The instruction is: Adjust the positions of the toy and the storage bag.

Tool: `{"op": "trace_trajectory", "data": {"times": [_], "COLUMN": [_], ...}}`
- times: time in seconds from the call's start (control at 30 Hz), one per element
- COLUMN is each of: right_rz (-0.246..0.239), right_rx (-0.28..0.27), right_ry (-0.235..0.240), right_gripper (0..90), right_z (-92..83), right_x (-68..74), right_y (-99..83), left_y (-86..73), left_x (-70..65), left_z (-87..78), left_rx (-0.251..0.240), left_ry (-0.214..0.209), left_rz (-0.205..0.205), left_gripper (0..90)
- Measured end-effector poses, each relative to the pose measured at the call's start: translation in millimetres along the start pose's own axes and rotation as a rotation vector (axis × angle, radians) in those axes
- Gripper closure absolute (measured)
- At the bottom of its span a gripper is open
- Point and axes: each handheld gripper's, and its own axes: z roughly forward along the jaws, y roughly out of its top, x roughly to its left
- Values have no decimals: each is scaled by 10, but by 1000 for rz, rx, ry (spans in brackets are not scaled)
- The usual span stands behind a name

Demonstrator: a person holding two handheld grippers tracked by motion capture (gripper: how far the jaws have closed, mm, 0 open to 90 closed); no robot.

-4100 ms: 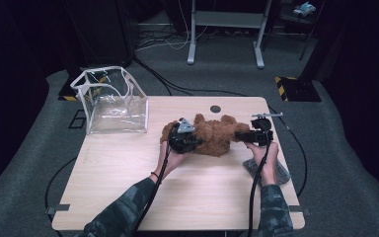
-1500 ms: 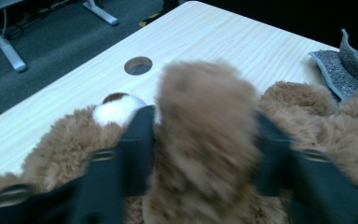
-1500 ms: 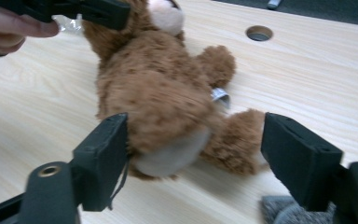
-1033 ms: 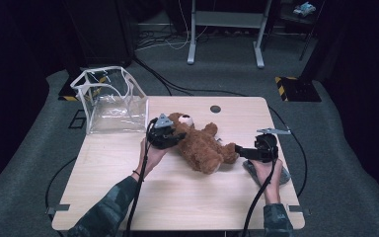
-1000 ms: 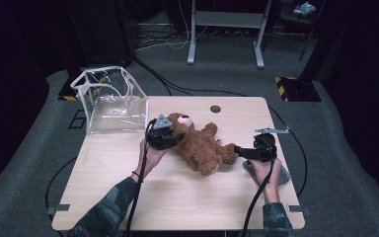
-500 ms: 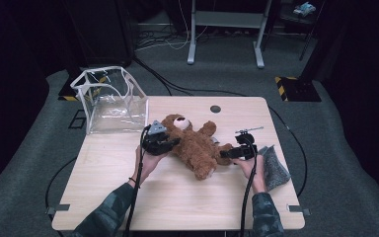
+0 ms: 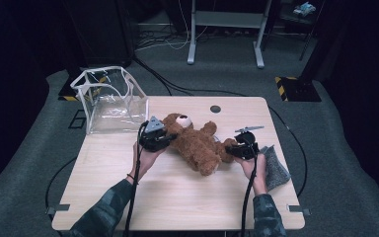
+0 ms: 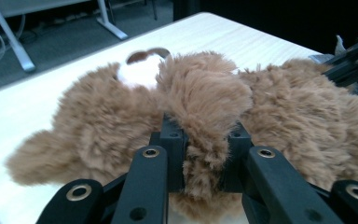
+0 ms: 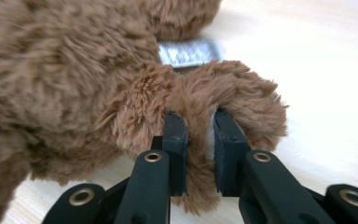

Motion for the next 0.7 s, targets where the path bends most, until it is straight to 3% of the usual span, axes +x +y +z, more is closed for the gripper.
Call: {"op": "trace_trajectory", "data": {"times": [0.33,0.47,0.7], "right_rz": [-61,-76,-108], "right_rx": [-150,-186,-230], "right_ry": [-124,-152,-200], "right_gripper": [790,790,793], "right_z": [-448,-616,-823], "right_x": [191,248,362], "right_y": [154,180,179], "left_y": [229,332,413], "left_x": [70,109,178], "left_z": [-20,0,95], "left_rx": [-48,-71,-70], "left_ry": [-3,-12,-17], "left_rz": [39,45,43], "left_gripper": [761,761,761]}}
